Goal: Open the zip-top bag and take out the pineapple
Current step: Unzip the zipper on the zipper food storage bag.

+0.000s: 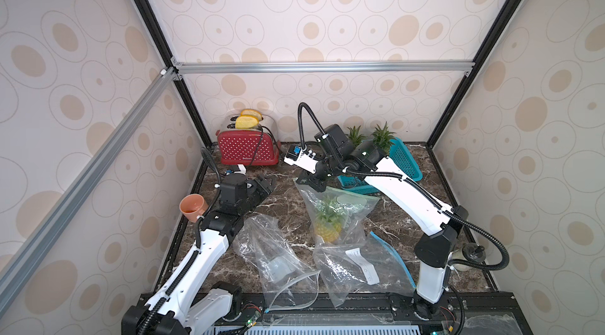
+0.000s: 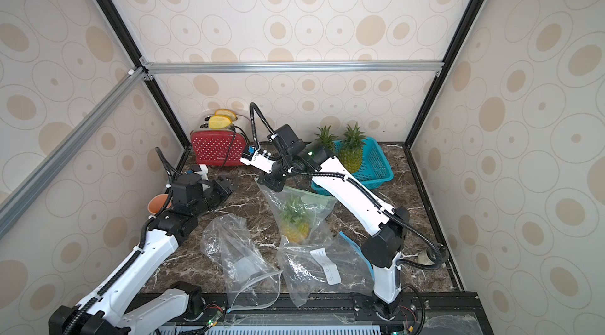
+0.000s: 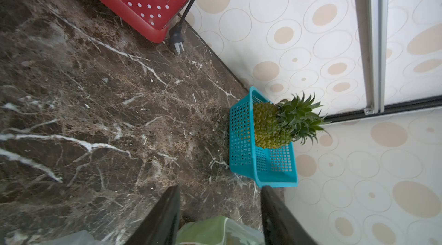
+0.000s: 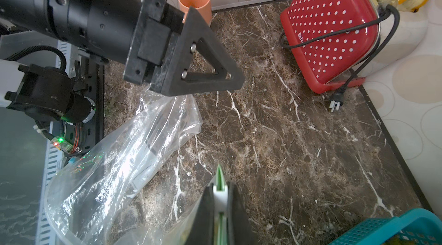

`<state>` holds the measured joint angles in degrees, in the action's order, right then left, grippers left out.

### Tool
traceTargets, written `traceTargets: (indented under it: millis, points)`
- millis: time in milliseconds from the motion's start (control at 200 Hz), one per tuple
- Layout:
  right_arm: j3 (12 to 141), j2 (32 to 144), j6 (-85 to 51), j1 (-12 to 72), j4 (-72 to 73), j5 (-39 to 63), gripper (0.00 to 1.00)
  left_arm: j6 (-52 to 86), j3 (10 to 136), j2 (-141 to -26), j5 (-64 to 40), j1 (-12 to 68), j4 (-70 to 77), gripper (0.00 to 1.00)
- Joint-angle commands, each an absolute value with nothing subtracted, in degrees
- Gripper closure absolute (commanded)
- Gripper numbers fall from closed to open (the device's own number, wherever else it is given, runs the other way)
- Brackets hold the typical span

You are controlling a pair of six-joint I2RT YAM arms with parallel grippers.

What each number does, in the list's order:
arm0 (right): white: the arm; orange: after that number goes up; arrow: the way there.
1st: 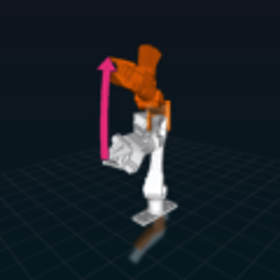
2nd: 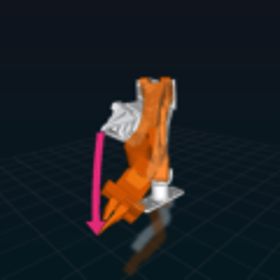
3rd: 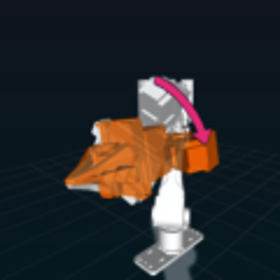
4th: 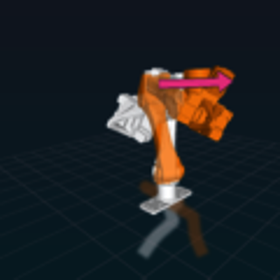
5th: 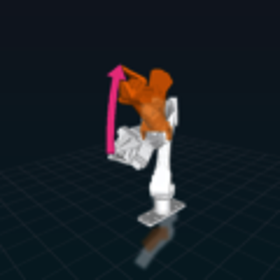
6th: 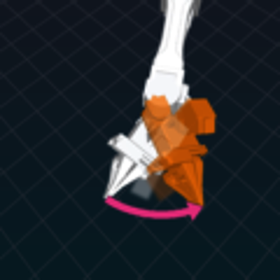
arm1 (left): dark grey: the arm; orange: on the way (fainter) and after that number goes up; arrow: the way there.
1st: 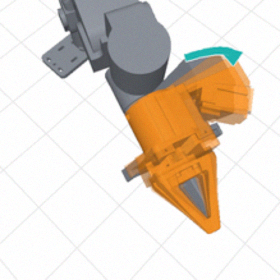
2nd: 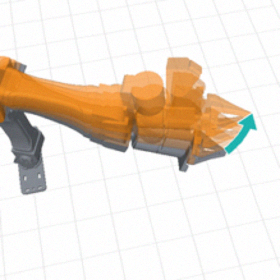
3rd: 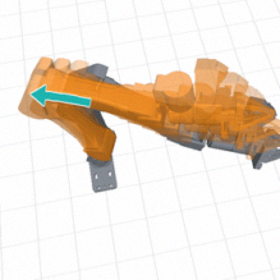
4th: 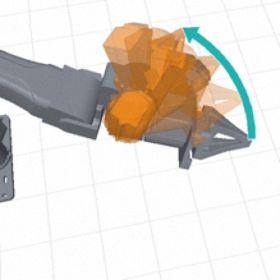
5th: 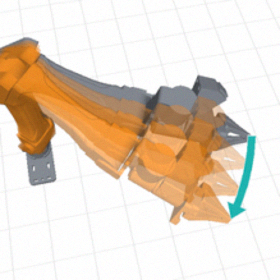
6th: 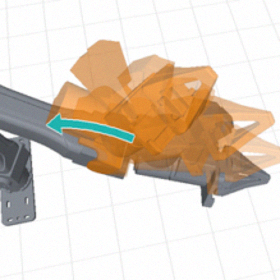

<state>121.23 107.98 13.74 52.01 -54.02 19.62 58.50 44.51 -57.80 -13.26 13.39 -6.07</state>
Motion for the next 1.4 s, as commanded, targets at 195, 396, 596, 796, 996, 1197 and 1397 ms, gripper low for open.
traceTargets:
  millis: [195, 396, 596, 796, 996, 1197, 1397]
  points:
    - [119.99, 105.03, 14.15, 52.6, -54.47, 19.76, 0.97, 58.98, 38.07, -58.4, -27.04, 12.83, 22.72, 0.48]
    - [119.23, 104.02, 14.33, 52.65, -54.36, 19.68, 0.98, 49.09, 32.44, -56.3, -33.49, 13.95, 31.9, 0.2]
    - [119.35, 103.95, 14.26, 52.58, -54.17, 20.09, 0.99, 44.92, 27.59, -53.06, -31.01, 16.35, 35.14, 0.24]
    - [119.57, 104.32, 14.09, 52.6, -53.89, 20.63, 0.99, 38.09, 27.45, -52.0, -33.0, 20.13, 32.39, 0.28]
    - [119.71, 104.28, 14.07, 52.62, -54.05, 20.96, 0.99, 34.55, 29.47, -55.0, -36.02, 21.53, 33.72, 0.28]
    - [120.34, 104.62, 14.29, 52.54, -54.51, 21.73, 0.99, 32.24, 31.77, -58.65, -37.08, 21.58, 35.15, 0.28]
    - [120.91, 105.3, 14.28, 52.58, -54.93, 21.88, 1.0, 30.05, 35.16, -62.48, -37.33, 21.55, 36.34, 0.31]
